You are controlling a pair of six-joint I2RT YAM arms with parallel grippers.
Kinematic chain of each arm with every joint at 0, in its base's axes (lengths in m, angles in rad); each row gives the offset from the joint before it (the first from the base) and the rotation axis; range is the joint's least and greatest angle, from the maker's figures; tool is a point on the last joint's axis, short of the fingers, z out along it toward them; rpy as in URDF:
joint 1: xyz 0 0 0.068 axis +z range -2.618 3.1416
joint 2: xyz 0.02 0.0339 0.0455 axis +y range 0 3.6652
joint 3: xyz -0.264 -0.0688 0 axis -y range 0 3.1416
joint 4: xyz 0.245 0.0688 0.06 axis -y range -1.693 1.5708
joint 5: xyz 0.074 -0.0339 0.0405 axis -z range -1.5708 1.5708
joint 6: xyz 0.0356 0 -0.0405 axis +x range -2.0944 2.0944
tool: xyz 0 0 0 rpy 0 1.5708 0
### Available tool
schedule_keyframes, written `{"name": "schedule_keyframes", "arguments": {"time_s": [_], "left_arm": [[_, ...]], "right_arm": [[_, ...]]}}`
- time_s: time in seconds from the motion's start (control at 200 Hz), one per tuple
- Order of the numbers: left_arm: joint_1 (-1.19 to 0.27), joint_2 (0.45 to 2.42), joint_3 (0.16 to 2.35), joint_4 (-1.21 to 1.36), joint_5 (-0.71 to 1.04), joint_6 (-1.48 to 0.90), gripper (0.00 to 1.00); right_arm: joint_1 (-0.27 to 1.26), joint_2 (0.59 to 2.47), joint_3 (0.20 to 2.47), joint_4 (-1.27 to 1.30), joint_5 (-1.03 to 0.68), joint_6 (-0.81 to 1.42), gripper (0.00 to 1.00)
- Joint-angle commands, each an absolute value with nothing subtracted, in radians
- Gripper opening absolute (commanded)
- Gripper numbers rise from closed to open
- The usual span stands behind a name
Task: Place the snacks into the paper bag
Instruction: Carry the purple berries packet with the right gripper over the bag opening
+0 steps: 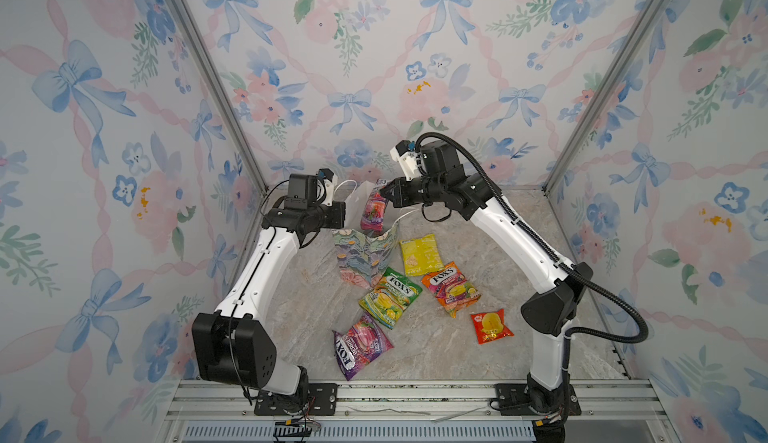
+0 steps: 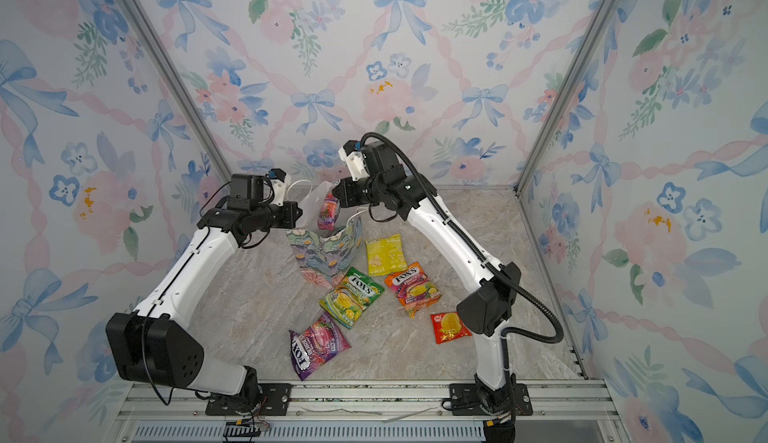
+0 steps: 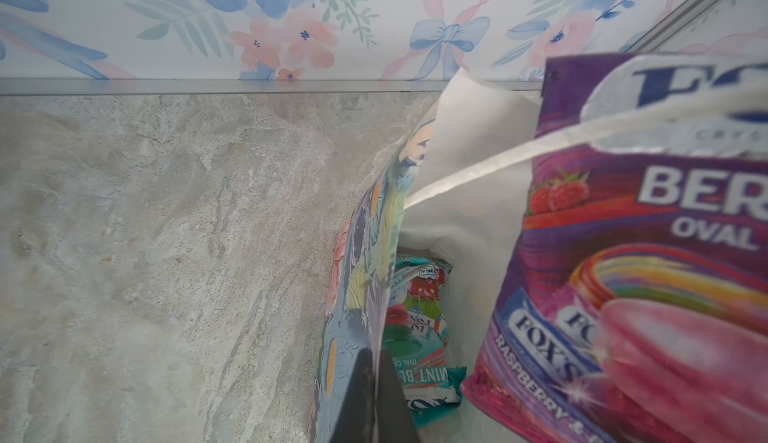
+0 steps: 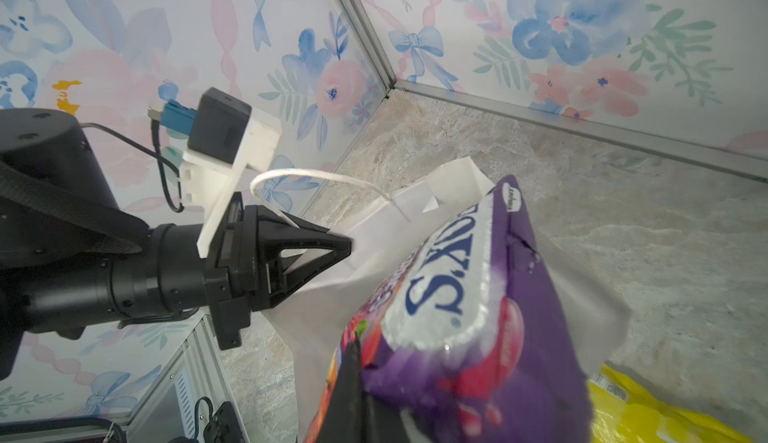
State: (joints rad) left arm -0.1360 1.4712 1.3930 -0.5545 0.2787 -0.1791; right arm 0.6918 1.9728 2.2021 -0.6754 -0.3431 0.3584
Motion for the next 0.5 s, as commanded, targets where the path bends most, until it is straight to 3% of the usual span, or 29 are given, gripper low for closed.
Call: {"name": "schedule_keyframes", "arguments": {"time_s": [0.0,0.49], "left_arm": [[-0.133,1.461,1.376,-0.577,0.287,-0.164,0.00],[-0.132,1.462,1.376,-0.577,0.290,-0.164,0.00]], "right_arm": [[0.712,1.893,2.182,-0.590,-0.363,0.365,0.00],[0.734,1.985,2.200,-0.543,-0.393,0.415,0.00]]}}
